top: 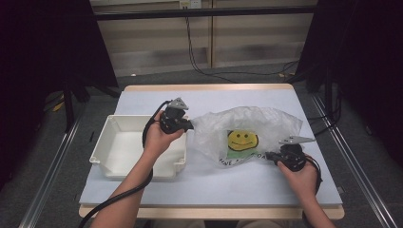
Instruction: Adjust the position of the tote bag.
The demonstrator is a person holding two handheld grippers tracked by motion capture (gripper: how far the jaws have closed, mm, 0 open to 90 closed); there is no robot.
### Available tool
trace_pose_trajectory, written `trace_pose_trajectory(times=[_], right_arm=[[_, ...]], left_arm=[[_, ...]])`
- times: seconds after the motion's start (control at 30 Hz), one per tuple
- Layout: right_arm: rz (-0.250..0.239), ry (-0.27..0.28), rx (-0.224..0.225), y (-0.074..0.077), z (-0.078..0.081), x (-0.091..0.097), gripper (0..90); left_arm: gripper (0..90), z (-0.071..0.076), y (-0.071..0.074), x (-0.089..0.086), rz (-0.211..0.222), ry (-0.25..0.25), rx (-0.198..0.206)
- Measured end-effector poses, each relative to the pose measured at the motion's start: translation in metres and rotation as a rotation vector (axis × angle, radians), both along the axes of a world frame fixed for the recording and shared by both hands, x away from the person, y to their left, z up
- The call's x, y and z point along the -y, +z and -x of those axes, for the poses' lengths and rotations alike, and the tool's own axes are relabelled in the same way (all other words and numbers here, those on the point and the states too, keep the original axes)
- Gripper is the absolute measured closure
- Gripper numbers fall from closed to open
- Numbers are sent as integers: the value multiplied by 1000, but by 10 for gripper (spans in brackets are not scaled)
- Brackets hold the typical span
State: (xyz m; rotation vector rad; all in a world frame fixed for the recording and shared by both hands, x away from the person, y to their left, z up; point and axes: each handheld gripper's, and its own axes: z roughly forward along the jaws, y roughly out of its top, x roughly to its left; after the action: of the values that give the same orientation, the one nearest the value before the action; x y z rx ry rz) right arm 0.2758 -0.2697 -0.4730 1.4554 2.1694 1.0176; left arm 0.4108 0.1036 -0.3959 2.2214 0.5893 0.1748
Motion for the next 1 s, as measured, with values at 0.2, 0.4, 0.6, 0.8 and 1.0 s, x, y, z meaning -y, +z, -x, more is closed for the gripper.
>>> trace_pose_trajectory(times=[0.2, 0.4, 0.6, 0.8, 1.0], right_arm=[[19, -19, 45, 8, 4, -2, 721], [36, -12, 88, 19, 4, -11, 547], [18, -14, 108, 28, 7, -11, 460], [10, -2, 111, 31, 12, -11, 397], [16, 1, 126, 33, 18, -14, 346]], left_arm=[[879, 0, 1, -2, 17, -12, -12], [853, 7, 3, -6, 12, -22, -18], [796, 7, 4, -13, 27, 0, -26], [538, 12, 8, -19, 10, 26, -19], [379, 19, 10, -28, -31, 44, -14]])
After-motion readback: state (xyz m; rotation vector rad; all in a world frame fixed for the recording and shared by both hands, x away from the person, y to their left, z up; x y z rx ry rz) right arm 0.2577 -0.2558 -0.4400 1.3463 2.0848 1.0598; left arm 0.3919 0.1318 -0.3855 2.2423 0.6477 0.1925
